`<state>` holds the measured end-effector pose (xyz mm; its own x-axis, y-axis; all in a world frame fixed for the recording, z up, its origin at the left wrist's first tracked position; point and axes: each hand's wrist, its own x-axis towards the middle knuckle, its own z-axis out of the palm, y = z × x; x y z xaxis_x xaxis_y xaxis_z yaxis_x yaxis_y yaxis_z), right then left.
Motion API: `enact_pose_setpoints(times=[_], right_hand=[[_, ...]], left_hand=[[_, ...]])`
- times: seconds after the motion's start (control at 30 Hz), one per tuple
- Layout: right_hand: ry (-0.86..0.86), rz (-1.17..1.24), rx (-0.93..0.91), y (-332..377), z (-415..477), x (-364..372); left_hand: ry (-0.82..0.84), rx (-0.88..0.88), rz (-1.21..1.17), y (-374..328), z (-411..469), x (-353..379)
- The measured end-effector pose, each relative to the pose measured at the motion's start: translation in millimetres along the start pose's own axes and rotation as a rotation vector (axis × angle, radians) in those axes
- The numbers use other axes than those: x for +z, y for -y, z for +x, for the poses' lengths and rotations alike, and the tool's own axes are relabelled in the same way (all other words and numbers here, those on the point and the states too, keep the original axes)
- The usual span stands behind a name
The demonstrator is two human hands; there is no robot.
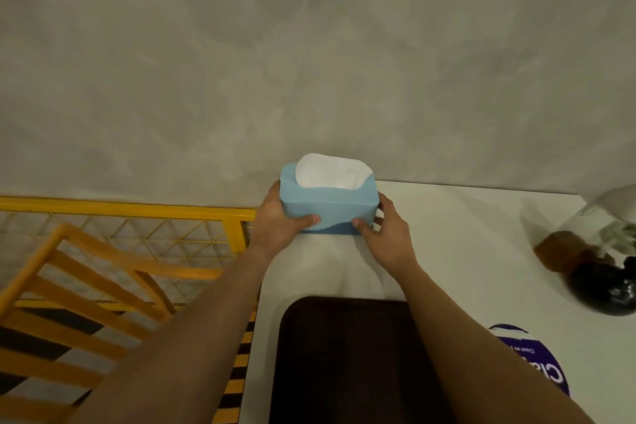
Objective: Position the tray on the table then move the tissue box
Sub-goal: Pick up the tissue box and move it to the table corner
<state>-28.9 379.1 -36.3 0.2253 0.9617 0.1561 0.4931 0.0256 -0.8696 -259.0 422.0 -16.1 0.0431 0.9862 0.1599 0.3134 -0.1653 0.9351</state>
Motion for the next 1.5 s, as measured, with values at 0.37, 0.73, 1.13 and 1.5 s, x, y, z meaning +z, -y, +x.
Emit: enact_pose_setpoints(times=[0.37,0.73,1.13,1.5], right_hand=[[0.048,-0.020,-0.023,3.8,31.4,1.3],[0.156,-0.125,0.028,3.8,65.3,8.0],[0.171,-0.155,0.057,-9.7,62.6,4.3],[0.160,-0.200,0.024,-8.6,62.1,7.9]], left_hand=[[0.059,-0.049,-0.041,6.2,31.5,4.1],[0.110,-0.201,-0.060,22.7,60.2,-0.8],[0.133,-0.258,0.170,38.0,55.1,-8.3],[0.038,-0.195,0.209,32.0,51.8,-5.2]])
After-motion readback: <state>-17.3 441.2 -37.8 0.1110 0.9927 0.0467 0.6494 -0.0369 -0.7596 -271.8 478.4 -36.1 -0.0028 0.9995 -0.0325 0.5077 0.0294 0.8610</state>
